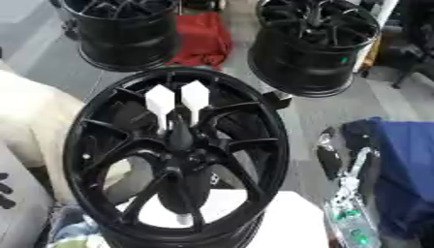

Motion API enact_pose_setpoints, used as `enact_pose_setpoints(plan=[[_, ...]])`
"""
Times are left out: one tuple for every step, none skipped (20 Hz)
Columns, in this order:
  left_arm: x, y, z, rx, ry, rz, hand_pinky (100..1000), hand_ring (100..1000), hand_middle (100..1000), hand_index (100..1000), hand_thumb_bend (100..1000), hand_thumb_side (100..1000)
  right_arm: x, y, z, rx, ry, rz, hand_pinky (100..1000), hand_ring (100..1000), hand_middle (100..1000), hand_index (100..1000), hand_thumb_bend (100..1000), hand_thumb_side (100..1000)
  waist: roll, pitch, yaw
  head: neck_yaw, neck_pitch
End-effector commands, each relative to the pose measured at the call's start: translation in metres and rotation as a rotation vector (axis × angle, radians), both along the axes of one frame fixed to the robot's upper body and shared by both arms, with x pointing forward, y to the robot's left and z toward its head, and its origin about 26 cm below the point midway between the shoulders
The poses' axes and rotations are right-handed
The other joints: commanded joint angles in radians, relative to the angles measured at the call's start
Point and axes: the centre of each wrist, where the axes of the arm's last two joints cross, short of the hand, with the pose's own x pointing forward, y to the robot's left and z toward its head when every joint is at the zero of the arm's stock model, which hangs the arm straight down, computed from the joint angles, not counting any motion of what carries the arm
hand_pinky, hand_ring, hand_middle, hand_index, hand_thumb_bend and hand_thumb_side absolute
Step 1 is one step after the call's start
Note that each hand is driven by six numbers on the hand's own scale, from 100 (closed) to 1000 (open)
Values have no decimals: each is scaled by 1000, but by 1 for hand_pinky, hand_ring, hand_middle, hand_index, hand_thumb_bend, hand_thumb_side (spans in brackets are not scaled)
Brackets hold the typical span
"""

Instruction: Pull the pin out of the wheel hub.

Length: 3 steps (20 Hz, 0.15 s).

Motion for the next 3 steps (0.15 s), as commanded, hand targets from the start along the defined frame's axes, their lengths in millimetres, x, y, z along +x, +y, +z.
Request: enact_pose_setpoints(plan=[[4,4,8,37,-41,-35,651,491,572,824,100,910,0,-1,-3,22,-21,6,677,673,744,872,217,409,10,-1,-3,0,-11],[4,4,8,38,-42,-35,651,491,572,824,100,909,-1,-1,-5,27,-24,7,676,671,742,870,221,408,11,0,-4,-2,-10],[4,5,7,40,-43,-35,651,491,572,824,100,909,-1,-1,-6,32,-27,10,675,670,741,870,222,408,12,0,-5,-6,-10]])
